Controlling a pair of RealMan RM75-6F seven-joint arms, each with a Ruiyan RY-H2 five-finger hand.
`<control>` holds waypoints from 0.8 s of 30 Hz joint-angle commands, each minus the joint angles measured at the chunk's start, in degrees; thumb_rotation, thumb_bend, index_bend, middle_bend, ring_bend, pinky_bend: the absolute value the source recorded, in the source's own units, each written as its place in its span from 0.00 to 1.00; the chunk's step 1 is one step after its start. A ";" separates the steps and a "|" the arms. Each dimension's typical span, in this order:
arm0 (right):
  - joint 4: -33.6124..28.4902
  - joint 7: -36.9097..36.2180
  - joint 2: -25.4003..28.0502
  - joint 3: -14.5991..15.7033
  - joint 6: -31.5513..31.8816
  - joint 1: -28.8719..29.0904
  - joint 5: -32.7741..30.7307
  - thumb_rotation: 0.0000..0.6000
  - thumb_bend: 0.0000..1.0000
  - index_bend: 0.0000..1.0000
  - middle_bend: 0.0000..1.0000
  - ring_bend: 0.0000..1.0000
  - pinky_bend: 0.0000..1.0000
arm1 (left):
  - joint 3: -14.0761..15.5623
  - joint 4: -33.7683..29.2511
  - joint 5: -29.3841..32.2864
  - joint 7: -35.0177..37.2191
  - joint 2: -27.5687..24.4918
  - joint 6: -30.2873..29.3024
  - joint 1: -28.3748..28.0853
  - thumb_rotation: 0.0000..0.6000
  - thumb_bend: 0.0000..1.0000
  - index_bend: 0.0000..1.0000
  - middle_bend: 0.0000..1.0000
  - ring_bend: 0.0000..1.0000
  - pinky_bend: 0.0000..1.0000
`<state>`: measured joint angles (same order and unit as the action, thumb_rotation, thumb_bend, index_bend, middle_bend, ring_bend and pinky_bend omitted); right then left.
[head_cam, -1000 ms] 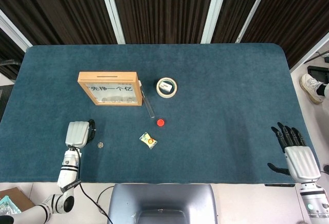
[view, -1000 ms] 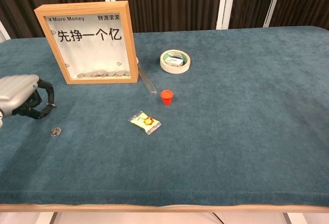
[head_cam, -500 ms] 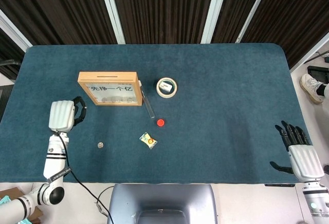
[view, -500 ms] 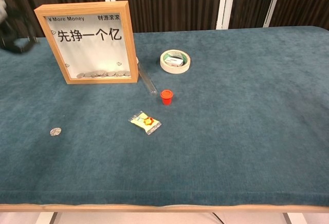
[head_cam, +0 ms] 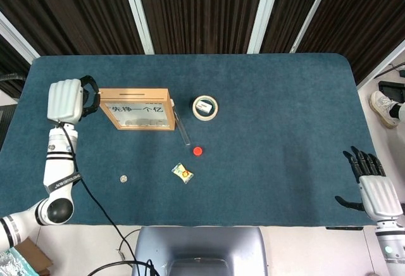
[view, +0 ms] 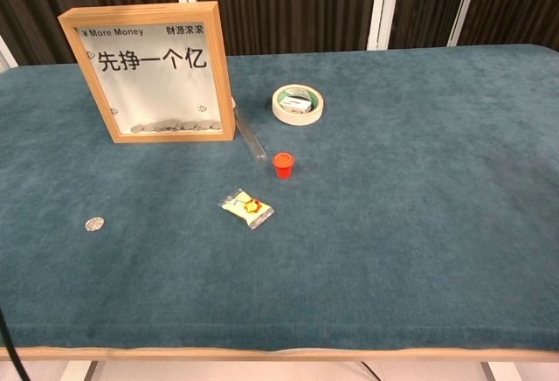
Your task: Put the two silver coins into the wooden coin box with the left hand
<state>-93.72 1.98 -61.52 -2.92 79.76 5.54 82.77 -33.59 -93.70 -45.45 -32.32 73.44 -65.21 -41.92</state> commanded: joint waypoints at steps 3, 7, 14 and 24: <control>0.42 -1.04 0.49 -0.40 0.12 -0.33 -1.04 1.00 0.15 0.00 0.00 0.00 0.00 | 0.58 5.62 5.83 -3.47 2.26 2.45 -6.09 1.00 0.49 0.61 1.00 1.00 1.00; 0.88 -1.44 0.60 -0.54 -0.27 -0.31 -1.64 1.00 0.15 0.00 0.00 0.00 0.00 | 1.02 8.76 8.67 -3.69 3.29 3.83 -8.25 1.00 0.49 0.61 1.00 1.00 1.00; 1.32 -1.51 0.76 -0.81 -0.97 -0.35 -3.08 1.00 0.15 0.00 0.00 0.00 0.00 | 2.84 13.08 10.36 -3.90 4.97 6.29 -10.88 1.00 0.50 0.61 1.00 1.00 1.00; 1.35 -1.93 0.95 -0.95 -1.28 -0.31 -3.32 1.00 0.15 0.00 0.00 0.00 0.00 | 5.76 15.84 10.73 -3.23 7.06 6.30 -13.42 1.00 0.49 0.61 1.00 1.00 1.00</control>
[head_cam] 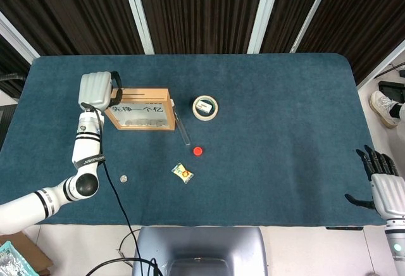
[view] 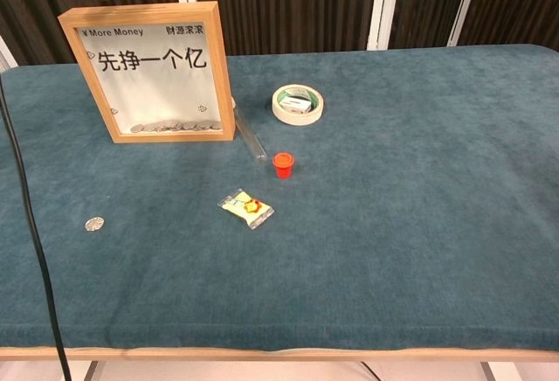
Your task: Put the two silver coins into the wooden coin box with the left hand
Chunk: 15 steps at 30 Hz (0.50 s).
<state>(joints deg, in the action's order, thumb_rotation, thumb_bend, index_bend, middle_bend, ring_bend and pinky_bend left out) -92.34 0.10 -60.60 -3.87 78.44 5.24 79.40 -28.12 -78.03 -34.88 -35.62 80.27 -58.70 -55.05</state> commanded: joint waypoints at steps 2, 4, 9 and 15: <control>-0.05 -0.14 0.06 -0.04 0.16 -0.06 0.08 1.00 0.15 0.00 0.00 0.00 0.00 | 0.56 0.00 0.25 0.20 0.34 -0.42 -0.55 1.00 0.49 0.61 1.00 1.00 1.00; -0.03 -0.21 0.10 -0.02 0.20 -0.10 0.13 1.00 0.15 0.00 0.00 0.00 0.00 | 0.90 -0.25 0.26 0.21 0.35 -0.75 -0.80 1.00 0.49 0.61 1.00 1.00 1.00; -0.05 -0.25 0.11 0.02 0.19 -0.11 0.26 1.00 0.15 0.00 0.00 0.00 0.00 | 1.60 -0.80 0.88 0.36 0.17 -0.93 -1.20 1.00 0.49 0.61 1.00 1.00 1.00; -0.04 -0.31 0.11 -0.04 0.29 -0.16 0.25 1.00 0.15 0.00 0.00 0.00 0.00 | 2.27 -1.10 1.95 0.54 -0.04 -0.78 -1.62 1.00 0.49 0.61 1.00 1.00 1.00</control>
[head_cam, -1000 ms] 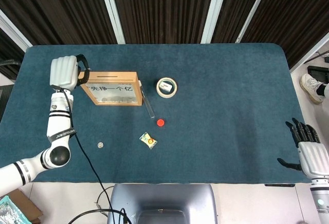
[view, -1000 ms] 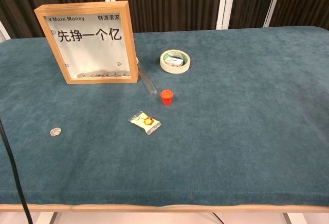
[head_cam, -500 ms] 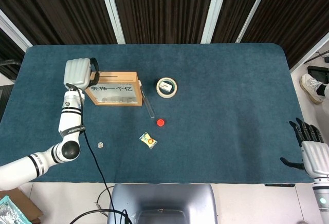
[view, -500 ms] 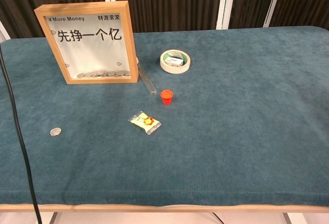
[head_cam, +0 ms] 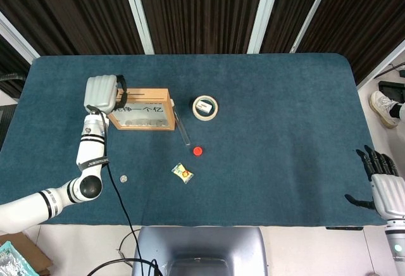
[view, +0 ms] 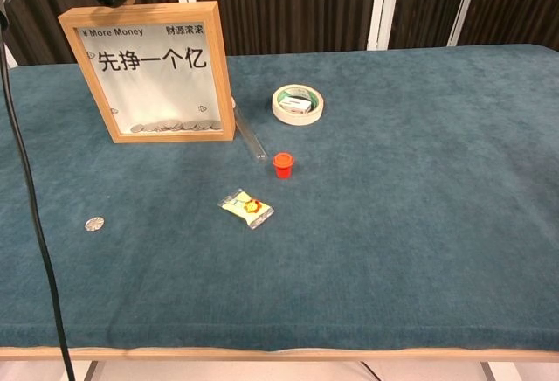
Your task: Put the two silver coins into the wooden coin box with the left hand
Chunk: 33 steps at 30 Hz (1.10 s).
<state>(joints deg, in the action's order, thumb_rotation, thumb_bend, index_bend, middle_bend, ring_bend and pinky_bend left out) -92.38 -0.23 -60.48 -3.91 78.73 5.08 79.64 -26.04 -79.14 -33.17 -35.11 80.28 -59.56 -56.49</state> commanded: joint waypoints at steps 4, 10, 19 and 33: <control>-0.02 -0.04 0.05 0.03 0.01 -0.03 0.10 1.00 0.15 0.00 0.00 0.00 0.00 | 0.65 0.14 0.47 0.31 -0.14 0.22 -0.44 1.00 0.49 0.61 1.00 1.00 1.00; 0.05 -0.16 0.05 -0.17 0.00 -0.02 -0.22 1.00 0.15 0.00 0.00 0.00 0.00 | 1.29 0.43 0.95 0.59 -0.21 0.50 -0.80 1.00 0.48 0.61 1.00 1.00 1.00; -0.07 -0.27 0.11 -0.23 -0.02 -0.03 -0.23 1.00 0.15 0.00 0.00 0.00 0.00 | 2.17 0.73 1.52 0.66 -0.15 0.82 -1.48 1.00 0.47 0.59 1.00 1.00 1.00; -0.43 -0.11 0.29 -0.24 -0.29 0.00 -0.44 1.00 0.15 0.00 0.00 0.00 0.00 | 2.44 -0.43 1.18 2.07 -1.18 -0.34 -1.19 1.00 0.44 0.30 1.00 1.00 1.00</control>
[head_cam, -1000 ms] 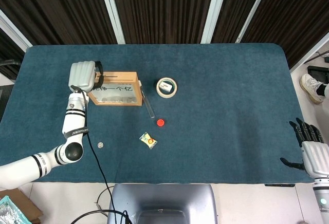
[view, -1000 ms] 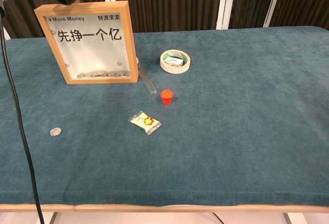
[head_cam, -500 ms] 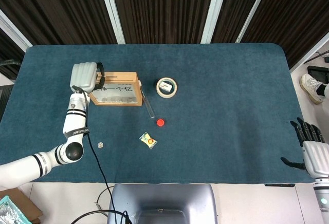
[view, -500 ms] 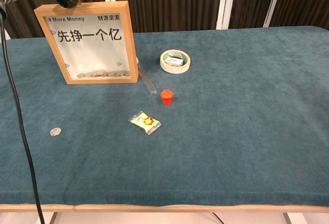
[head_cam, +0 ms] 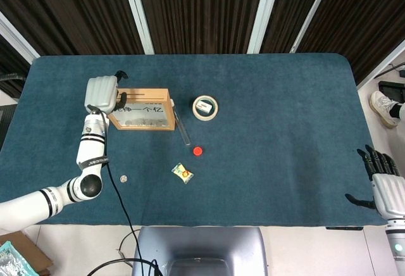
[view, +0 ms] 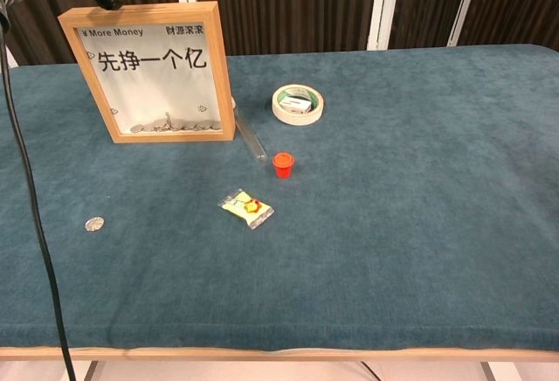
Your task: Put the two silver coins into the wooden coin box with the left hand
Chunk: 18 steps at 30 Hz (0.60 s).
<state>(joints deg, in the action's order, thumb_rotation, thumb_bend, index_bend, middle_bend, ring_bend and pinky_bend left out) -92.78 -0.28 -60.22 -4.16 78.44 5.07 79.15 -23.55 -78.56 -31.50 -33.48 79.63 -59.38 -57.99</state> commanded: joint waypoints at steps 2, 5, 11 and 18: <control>-0.03 -0.13 0.03 0.00 0.06 0.00 0.14 1.00 0.15 0.00 0.00 0.00 0.00 | 0.04 -3.31 -2.30 1.45 -1.47 -1.81 1.10 1.00 0.44 0.30 1.00 1.00 1.00; -0.07 -0.11 -0.02 0.10 -0.02 0.07 0.36 1.00 0.15 0.00 0.00 0.00 0.00 | 1.03 -10.95 -8.10 4.46 -4.30 -5.48 4.18 1.00 0.43 0.30 1.00 1.00 1.00; -0.73 0.05 0.01 0.59 0.56 -0.04 1.82 1.00 0.15 0.00 0.00 0.00 0.00 | 9.94 -26.41 -26.38 11.41 -8.86 -15.51 15.12 1.00 0.41 0.34 1.00 1.00 1.00; -1.50 0.52 -0.23 1.32 1.43 -0.14 4.00 1.00 0.15 0.00 0.00 0.00 0.00 | 22.91 -25.53 -43.47 18.44 -6.85 -21.94 25.95 1.00 0.40 0.39 1.00 1.00 1.00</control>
<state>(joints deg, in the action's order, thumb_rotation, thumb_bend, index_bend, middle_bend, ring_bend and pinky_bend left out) -94.17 0.10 -60.38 -2.97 79.78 4.93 82.93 -7.74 -104.02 -67.09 -19.78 72.14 -76.57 -38.48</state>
